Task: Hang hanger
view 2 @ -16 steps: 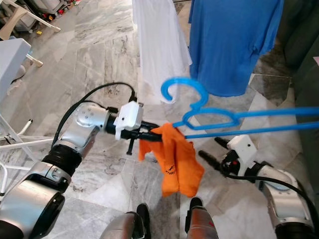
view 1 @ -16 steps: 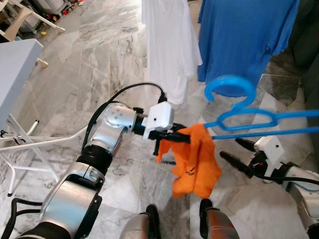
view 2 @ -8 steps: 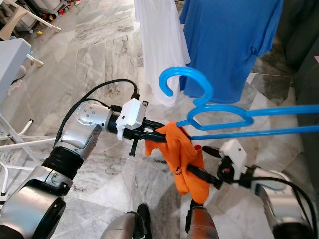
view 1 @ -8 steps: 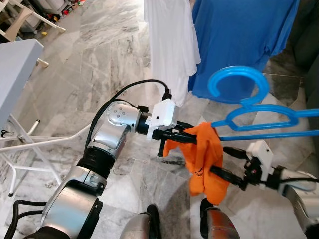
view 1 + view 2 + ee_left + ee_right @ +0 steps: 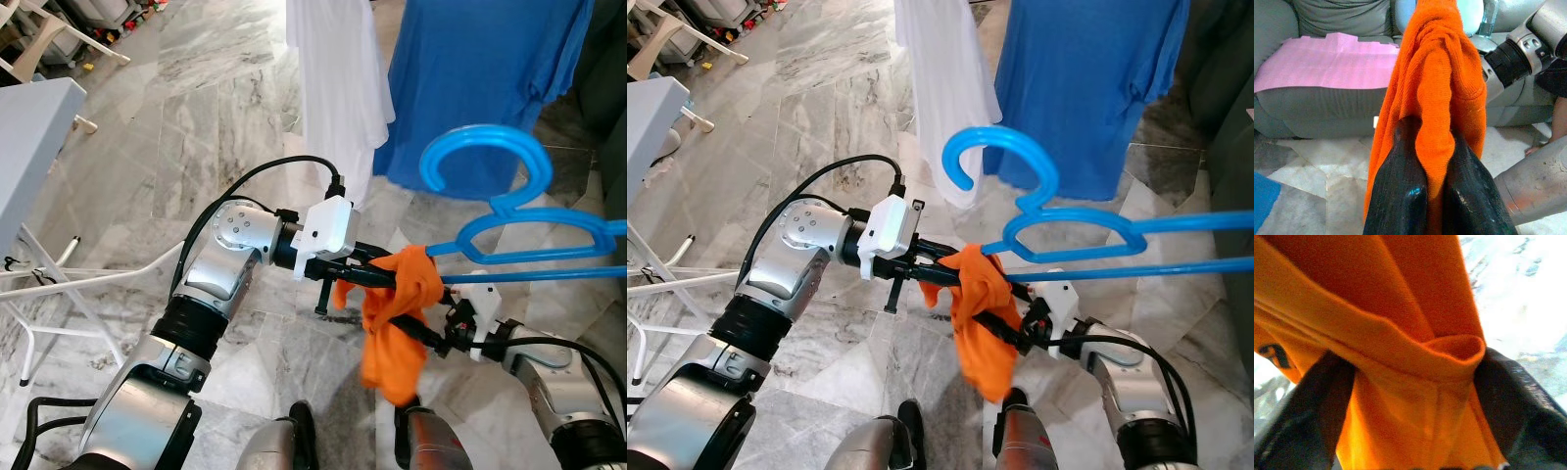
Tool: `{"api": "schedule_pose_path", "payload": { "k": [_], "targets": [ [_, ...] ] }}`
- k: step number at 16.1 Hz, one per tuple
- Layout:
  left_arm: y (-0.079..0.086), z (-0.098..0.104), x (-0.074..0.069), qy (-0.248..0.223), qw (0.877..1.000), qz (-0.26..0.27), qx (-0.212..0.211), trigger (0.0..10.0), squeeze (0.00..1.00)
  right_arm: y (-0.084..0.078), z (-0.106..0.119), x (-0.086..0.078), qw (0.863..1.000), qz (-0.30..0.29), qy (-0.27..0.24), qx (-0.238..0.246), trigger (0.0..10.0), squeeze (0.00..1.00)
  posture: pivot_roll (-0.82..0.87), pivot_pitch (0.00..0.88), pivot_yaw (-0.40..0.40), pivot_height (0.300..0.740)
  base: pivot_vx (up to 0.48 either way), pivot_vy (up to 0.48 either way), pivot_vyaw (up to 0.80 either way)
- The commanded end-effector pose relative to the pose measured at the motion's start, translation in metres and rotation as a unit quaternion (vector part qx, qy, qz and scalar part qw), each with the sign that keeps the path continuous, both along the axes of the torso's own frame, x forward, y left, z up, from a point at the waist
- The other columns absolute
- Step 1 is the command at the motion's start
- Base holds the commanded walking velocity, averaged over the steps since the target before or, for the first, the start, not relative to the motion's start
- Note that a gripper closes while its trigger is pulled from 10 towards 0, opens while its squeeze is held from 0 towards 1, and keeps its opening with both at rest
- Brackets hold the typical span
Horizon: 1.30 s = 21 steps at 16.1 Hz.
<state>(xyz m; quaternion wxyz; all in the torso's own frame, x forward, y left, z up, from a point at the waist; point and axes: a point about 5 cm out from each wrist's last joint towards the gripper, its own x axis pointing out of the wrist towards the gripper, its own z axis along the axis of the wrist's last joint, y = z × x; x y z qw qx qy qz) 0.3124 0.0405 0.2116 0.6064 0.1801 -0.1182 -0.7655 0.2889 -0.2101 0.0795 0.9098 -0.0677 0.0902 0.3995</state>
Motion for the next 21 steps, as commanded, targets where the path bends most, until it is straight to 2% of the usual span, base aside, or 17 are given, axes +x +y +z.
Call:
{"api": "schedule_pose_path", "payload": {
  "k": [1, 2, 4, 6, 14, 21],
  "targets": [
    [0.004, 0.002, -0.003, -0.006, 1.000, 0.000, -0.006, 0.0, 0.00, -0.005, -0.006, -0.002, 1.000, -0.027, 0.000, -0.004, 0.0, 0.00, -0.08, 0.302, 0.222, 0.740, 0.000, 0.000, 0.00],
    [0.004, 0.002, -0.002, -0.006, 1.000, 0.002, -0.006, 0.0, 0.00, -0.010, -0.005, -0.001, 0.999, -0.046, -0.010, -0.005, 0.0, 0.00, -0.08, 0.302, 0.218, 0.740, 0.000, 0.000, 0.00],
    [0.007, 0.000, 0.000, -0.006, 1.000, 0.012, -0.004, 0.0, 0.00, -0.029, 0.001, 0.004, 0.990, -0.128, -0.052, -0.017, 0.0, 0.00, -0.08, 0.302, 0.215, 0.740, 0.000, 0.000, 0.00],
    [0.008, 0.000, 0.001, -0.006, 1.000, 0.019, -0.003, 0.0, 0.00, -0.037, 0.004, 0.003, 0.984, -0.163, -0.069, -0.005, 0.0, 0.00, -0.08, 0.301, 0.214, 0.740, 0.000, 0.000, 0.00],
    [0.006, 0.002, 0.004, -0.011, 1.000, 0.026, -0.008, 0.0, 0.00, -0.050, 0.006, 0.005, 0.971, -0.217, -0.098, -0.025, 0.0, 0.00, -0.09, 0.294, 0.213, 0.740, 0.000, 0.000, 0.00],
    [0.017, -0.016, 0.013, -0.015, 0.997, 0.069, 0.018, 0.0, 0.00, -0.059, 0.020, 0.006, 0.960, -0.236, -0.141, -0.046, 0.0, 0.00, -0.10, 0.288, 0.209, 0.740, 0.000, 0.000, 0.00]
  ]
}}
